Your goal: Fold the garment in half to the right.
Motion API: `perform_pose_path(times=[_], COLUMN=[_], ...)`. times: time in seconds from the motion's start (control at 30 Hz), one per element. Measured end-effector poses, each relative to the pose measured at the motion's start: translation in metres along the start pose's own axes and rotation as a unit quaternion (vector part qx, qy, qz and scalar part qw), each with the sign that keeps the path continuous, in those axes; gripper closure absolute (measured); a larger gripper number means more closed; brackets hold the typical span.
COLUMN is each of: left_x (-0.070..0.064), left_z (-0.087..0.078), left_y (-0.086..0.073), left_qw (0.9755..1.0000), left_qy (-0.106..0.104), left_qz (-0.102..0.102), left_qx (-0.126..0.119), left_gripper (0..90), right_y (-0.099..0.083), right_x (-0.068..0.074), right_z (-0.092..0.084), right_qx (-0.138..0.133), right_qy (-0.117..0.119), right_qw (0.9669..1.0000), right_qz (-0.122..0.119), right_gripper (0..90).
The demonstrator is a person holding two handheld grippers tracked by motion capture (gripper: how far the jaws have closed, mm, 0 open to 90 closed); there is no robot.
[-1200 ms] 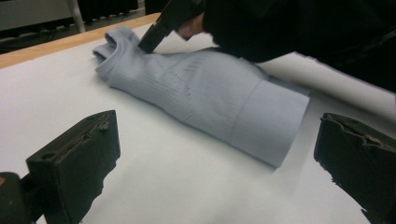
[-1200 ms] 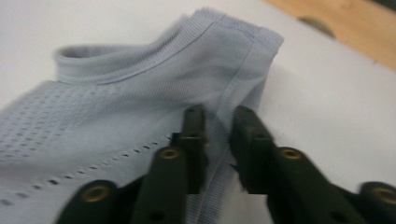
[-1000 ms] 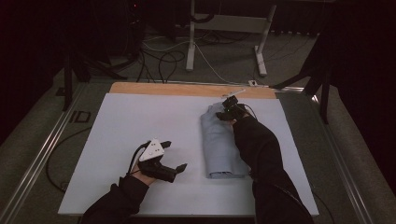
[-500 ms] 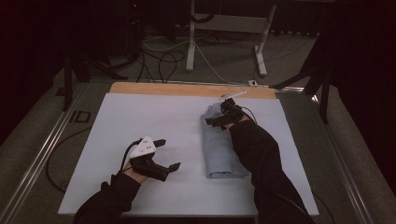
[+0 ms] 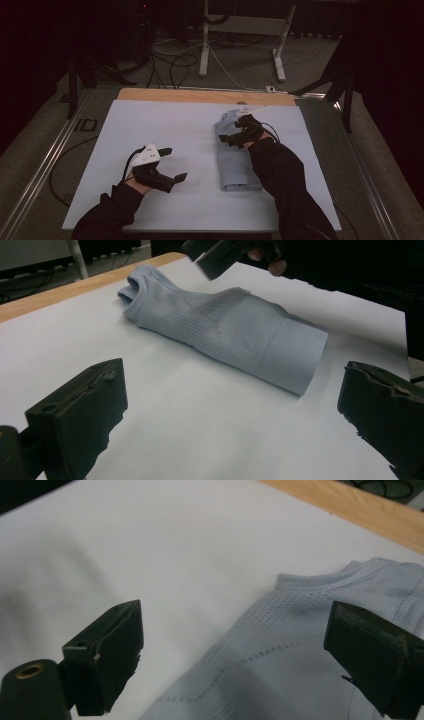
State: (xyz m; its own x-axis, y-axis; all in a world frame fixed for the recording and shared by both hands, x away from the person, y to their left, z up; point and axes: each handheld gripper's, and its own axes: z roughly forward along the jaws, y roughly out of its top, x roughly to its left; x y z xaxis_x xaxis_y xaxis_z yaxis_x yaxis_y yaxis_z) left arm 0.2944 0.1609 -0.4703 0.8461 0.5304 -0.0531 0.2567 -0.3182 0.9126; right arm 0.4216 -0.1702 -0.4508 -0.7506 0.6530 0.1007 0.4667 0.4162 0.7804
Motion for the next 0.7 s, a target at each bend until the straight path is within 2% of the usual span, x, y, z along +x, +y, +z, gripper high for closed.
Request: perform_pose_path(times=[0.3,0.43,0.7], left_x=[0.006,0.008,0.012], left_z=[-0.019,-0.027,-0.042], left_y=[-0.01,-0.014,-0.025], left_qw=[1.0,0.9999,0.9999], left_qy=[0.007,0.012,0.016], left_qz=[-0.004,0.0,-0.002], left_qx=[0.002,0.005,0.004], left_gripper=[0.2,0.2,0.2], right_y=[-0.013,-0.021,-0.05], right_x=[0.02,0.027,0.033], right_z=[-0.03,-0.04,-0.058], right_qx=[-0.044,-0.048,-0.065], right_qy=[0.004,0.005,0.01], right_qw=[0.9989,0.9985,0.9976], right_qz=[-0.013,-0.024,-0.022], right_gripper=[9.0,9.0,9.0])
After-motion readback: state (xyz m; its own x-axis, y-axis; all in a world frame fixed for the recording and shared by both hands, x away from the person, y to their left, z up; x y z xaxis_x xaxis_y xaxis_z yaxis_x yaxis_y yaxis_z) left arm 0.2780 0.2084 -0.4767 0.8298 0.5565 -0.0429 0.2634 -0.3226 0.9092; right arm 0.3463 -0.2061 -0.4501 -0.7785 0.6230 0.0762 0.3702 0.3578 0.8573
